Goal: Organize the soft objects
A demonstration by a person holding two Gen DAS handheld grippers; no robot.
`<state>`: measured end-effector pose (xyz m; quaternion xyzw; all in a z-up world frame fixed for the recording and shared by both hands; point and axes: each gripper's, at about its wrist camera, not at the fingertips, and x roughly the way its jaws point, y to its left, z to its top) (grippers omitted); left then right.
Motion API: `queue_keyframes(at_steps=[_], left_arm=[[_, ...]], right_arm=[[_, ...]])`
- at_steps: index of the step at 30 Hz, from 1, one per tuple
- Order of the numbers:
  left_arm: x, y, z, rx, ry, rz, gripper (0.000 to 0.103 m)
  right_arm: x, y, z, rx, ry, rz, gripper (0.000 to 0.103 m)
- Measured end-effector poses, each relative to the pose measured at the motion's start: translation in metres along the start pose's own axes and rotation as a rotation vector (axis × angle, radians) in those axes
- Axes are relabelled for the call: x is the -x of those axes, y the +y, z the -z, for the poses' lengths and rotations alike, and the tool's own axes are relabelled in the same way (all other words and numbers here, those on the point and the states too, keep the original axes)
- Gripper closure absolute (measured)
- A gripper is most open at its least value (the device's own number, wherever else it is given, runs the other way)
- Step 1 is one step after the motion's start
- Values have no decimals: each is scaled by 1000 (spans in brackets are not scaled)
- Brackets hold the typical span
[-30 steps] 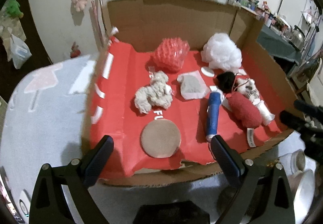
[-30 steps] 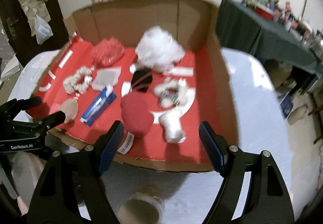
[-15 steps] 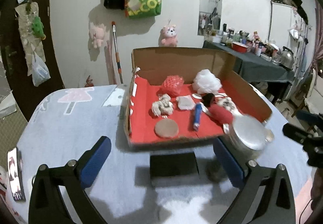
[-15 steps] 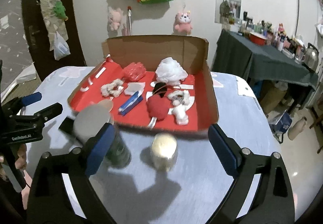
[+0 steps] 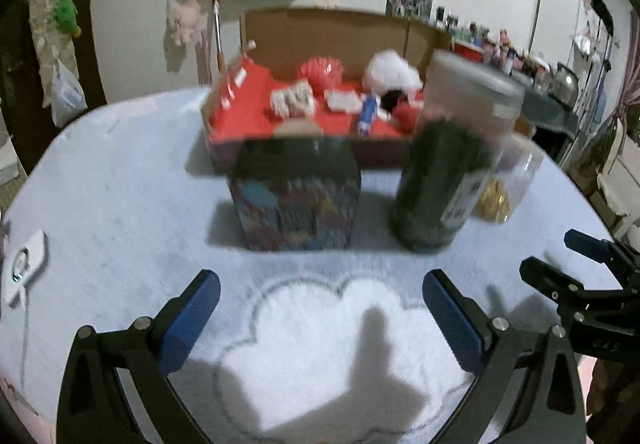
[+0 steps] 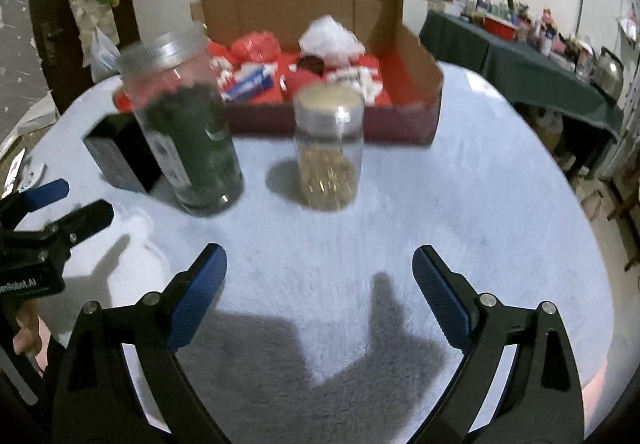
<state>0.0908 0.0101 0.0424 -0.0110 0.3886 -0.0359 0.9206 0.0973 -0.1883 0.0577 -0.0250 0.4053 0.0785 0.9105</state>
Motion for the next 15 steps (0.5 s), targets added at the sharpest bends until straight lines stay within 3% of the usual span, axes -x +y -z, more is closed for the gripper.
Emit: queue_keyframes(at_steps=[8, 15], left_arm=[[-26, -10, 11, -11, 67, -63, 0], [-27, -9, 12, -2, 62, -76, 0]], right_arm=[[-19, -1, 10, -15, 31, 29, 8], [-23, 0, 14, -18, 21, 47, 6]])
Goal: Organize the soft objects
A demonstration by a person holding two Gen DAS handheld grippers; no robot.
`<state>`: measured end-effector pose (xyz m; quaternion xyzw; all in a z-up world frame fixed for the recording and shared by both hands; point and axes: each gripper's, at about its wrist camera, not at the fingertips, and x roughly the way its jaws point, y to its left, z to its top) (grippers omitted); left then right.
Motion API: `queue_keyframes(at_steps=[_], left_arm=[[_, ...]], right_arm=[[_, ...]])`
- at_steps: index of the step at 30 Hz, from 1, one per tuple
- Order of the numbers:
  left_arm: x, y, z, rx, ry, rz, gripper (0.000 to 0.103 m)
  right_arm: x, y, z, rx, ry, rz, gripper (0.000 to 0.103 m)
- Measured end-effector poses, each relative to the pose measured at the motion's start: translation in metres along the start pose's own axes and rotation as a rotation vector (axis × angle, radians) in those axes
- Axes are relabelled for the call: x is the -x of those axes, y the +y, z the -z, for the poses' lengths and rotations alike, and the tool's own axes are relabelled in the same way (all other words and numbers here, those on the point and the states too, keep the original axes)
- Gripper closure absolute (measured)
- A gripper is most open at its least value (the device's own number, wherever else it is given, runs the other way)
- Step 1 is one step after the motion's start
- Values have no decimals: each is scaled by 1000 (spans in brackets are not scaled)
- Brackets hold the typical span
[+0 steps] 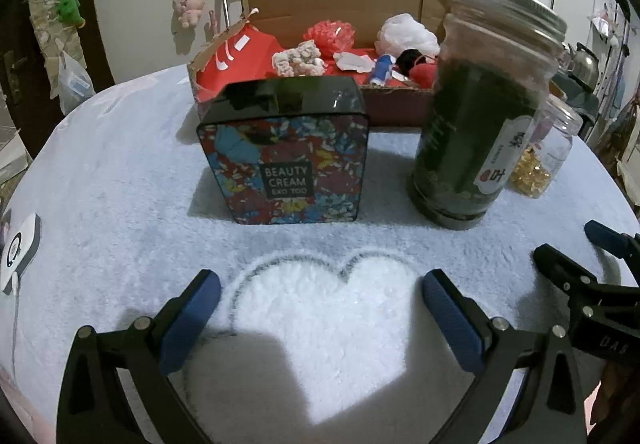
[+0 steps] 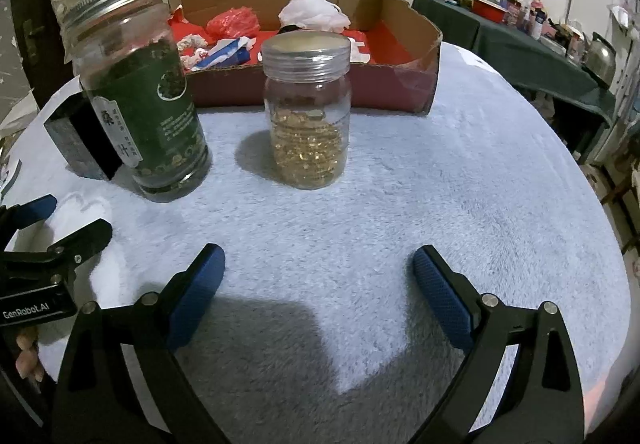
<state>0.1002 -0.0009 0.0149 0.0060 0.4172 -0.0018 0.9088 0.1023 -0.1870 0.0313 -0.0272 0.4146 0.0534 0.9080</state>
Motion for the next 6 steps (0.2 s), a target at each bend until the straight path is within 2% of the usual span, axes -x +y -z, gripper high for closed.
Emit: queue_keyframes(at_steps=[6], left_arm=[[-1, 1, 0, 6, 0, 4, 0]], right_arm=[[0, -1, 0, -3, -1, -1, 6]])
